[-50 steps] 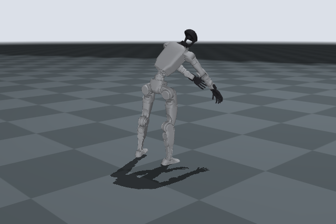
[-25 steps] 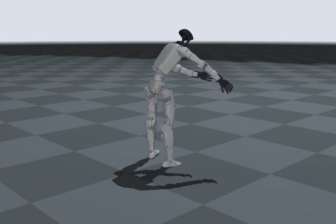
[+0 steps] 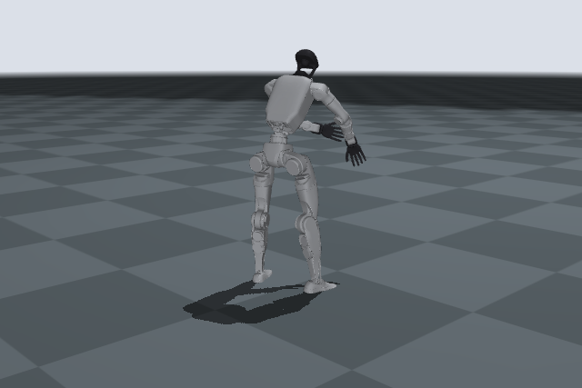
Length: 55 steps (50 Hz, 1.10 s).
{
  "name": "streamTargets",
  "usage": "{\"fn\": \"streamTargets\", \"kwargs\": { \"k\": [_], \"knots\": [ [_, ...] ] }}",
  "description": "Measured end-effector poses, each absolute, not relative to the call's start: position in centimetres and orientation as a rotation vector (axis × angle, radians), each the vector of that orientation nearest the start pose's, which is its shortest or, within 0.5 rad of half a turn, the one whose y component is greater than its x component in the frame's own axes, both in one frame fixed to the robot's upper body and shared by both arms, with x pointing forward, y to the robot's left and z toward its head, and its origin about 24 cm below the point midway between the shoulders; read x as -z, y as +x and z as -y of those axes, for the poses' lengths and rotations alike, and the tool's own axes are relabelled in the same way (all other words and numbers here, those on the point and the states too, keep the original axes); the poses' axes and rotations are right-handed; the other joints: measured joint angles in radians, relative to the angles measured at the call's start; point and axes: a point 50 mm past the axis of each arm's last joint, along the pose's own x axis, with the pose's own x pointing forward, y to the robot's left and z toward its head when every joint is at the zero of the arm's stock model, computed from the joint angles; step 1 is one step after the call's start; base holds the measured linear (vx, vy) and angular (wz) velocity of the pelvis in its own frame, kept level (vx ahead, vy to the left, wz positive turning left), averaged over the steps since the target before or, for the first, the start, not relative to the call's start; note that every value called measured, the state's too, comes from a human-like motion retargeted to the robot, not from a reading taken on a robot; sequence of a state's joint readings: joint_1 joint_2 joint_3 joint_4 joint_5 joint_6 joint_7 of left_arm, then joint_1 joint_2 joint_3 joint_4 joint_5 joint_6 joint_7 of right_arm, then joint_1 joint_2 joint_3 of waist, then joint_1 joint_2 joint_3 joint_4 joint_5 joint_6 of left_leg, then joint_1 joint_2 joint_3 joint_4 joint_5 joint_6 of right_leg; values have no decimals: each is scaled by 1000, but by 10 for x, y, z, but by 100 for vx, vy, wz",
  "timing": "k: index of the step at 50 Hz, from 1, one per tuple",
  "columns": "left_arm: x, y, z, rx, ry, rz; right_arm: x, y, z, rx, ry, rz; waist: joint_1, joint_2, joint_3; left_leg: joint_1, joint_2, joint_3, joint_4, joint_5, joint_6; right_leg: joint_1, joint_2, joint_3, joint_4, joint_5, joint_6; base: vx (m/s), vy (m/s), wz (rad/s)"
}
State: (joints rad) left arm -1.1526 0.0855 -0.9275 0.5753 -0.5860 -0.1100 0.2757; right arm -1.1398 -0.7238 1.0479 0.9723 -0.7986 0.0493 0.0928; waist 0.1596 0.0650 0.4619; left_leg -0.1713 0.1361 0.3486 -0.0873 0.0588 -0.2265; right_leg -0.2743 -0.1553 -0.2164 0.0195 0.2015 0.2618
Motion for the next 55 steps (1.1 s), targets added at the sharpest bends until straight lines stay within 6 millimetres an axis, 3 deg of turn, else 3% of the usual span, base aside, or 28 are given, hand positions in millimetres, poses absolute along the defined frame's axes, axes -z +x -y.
{"fn": "streamTargets", "kwargs": {
  "k": [3, 5, 7, 10, 15, 17, 18, 22, 25, 27, 28, 30, 33, 35, 36, 37, 38, 39, 40, 42, 45, 48, 50, 52, 55],
  "knots": [
    [-197, 358, 73, 516, 378, 310, -165, 401, 281, -117, -2208, -540, 4, -9, -1, 5, 32, -26, 0, 6, -27, -25, 24, -29, -65, 28, 0, 6, -39, 41],
    [-197, 361, 71, 517, 394, 294, -170, 399, 287, -83, -2148, -558, -1, -5, -4, 13, 44, -34, 0, 6, -33, -44, 24, -44, -93, 32, 0, 11, -26, 24],
    [-199, 354, 62, 604, 302, 328, -178, 401, 271, -84, -2106, -357, -13, 3, -5, 25, 50, -36, 0, 3, -33, -58, 12, -70, -107, 16, 0, 15, -18, 7],
    [-193, 326, 31, 741, 84, 354, -183, 390, 228, -125, -2038, -16, -29, 8, -9, 46, 57, -23, 0, -5, -33, -81, -14, -128, -107, -31, 0, 20, -15, -14],
    [-161, 272, -28, 769, -285, 257, -178, 337, 169, -223, -1834, 438, -32, 25, 5, 71, 52, -1, 1, -17, -33, -96, -56, -238, -107, -90, 0, 22, -20, -8],
    [-145, 256, -40, 812, -323, 212, -177, 318, 160, -273, -1725, 529, -43, 40, -9, -20, 67, -10, 181, -108, -34, -119, -98, -273, -70, -94, 0, 23, -24, 30],
    [-140, 252, -39, 788, -380, 166, -177, 315, 158, -268, -1732, 540, -32, 53, 2, 44, 53, -11, 48, -40, -33, -109, -80, -272, -98, -55, 0, 13, -41, 9],
    [-130, 245, -19, 788, -477, 93, -174, 324, 160, -310, -1803, 505, -44, 102, -1, 71, 53, -23, 3, -10, -33, -105, -82, -287, -107, 59, 0, 15, -35, 16],
    [-134, 253, 14, 769, -606, 57, -170, 357, 170, -365, -2007, 371, -85, 140, -25, 80, 67, -17, 0, -2, -34, -101, -75, -291, -107, 108, 0, 20, -27, 7],
    [-141, 270, 37, 792, -556, 99, -165, 382, 187, -423, -2214, 176, -111, 161, -45, 87, 83, 6, 0, 7, -34, -101, -63, -285, -100, 107, 0, 25, -26, -15],
    [-145, 279, 51, 728, -611, 53, -162, 393, 200, -417, -2320, 52, -122, 170, -53, 97, 96, 24, 0, 13, -33, -97, -54, -281, -95, 96, 0, 28, -26, -28],
    [-154, 301, 69, 629, -543, 40, -163, 406, 228, -331, -2423, -213, -148, 183, -60, 118, 109, 70, 0, 32, -25, -89, -41, -268, -84, 75, 0, 27, -24, -36],
    [-174, 329, 64, 547, -340, 106, -181, 411, 250, -100, -2219, -350, -201, 181, -55, 153, 111, 156, 12, 66, -1, -70, -30, -237, -79, 49, 0, 26, -20, -48],
    [-183, 335, 42, 627, -187, 210, -193, 410, 245, -24, -1986, -236, -254, 162, -67, 54, 172, 196, 283, -38, 2, -106, -53, -222, 9, -16, 0, 30, -15, -57],
    [-191, 331, 32, 629, -252, 227, -198, 408, 241, 0, -1951, -200, -266, 145, -49, 133, 131, 219, 160, 30, 20, -67, -33, -196, -49, 14, 0, 26, -22, -103],
    [-197, 325, 22, 645, -308, 234, -201, 406, 235, 25, -1815, -157, -280, 126, -32, 193, 101, 235, 81, 76, 33, -36, -18, -172, -88, 33, 0, 24, -26, -135],
    [-198, 317, 12, 684, -346, 228, -200, 402, 228, 38, -1479, -116, -295, 107, -17, 216, 94, 239, 86, 77, 37, -19, -10, -151, -91, 30, 0, 25, -20, -134],
    [-200, 307, 7, 734, -380, 244, -204, 396, 230, 63, -1529, -76, -302, 90, -3, 231, 85, 233, 94, 74, 39, -8, -3, -130, -94, 28, 0, 25, -16, -136],
    [-203, 298, 4, 788, -413, 271, -209, 389, 233, 89, -1769, -25, -304, 75, 12, 242, 75, 222, 104, 69, 40, 0, 5, -108, -98, 28, 0, 24, -15, -137],
    [-198, 283, 2, 839, -482, 244, -206, 375, 237, 124, -1694, 24, -323, 58, 6, 239, 60, 174, 133, 42, 31, 5, 25, -70, -96, 21, 0, 23, -13, -130],
    [-201, 270, 20, 920, -502, 240, -215, 362, 258, 201, -1639, 36, -348, 36, 20, 225, 42, 120, 168, -18, 14, 10, 51, -21, -82, 7, 0, 18, -6, -109],
    [-208, 267, 61, 995, -439, 236, -217, 364, 283, 221, -1630, -80, -370, 9, 34, 202, 38, 138, 178, -76, 20, 11, 64, 7, -64, -7, 0, 11, 1, -69],
    [-217, 275, 89, 949, -395, 234, -216, 372, 295, 360, -1409, -37, -385, -1, 35, 177, 41, 171, 162, -98, 22, 4, 69, 14, -53, -14, 0, 5, 2, -38],
    [-221, 288, 115, 891, -236, 235, -219, 379, 315, 243, -1631, -297, -382, -17, 51, 155, 42, 204, 126, -98, 23, 0, 76, 20, -50, -16, 0, 1, 2, -32],
    [-227, 319, 121, 664, -65, 232, -212, 388, 320, 198, -1745, -425, -378, -34, 48, 110, 45, 215, 59, -61, 5, -5, 89, 25, -54, -18, 0, 3, 4, -28]
  ]
}}
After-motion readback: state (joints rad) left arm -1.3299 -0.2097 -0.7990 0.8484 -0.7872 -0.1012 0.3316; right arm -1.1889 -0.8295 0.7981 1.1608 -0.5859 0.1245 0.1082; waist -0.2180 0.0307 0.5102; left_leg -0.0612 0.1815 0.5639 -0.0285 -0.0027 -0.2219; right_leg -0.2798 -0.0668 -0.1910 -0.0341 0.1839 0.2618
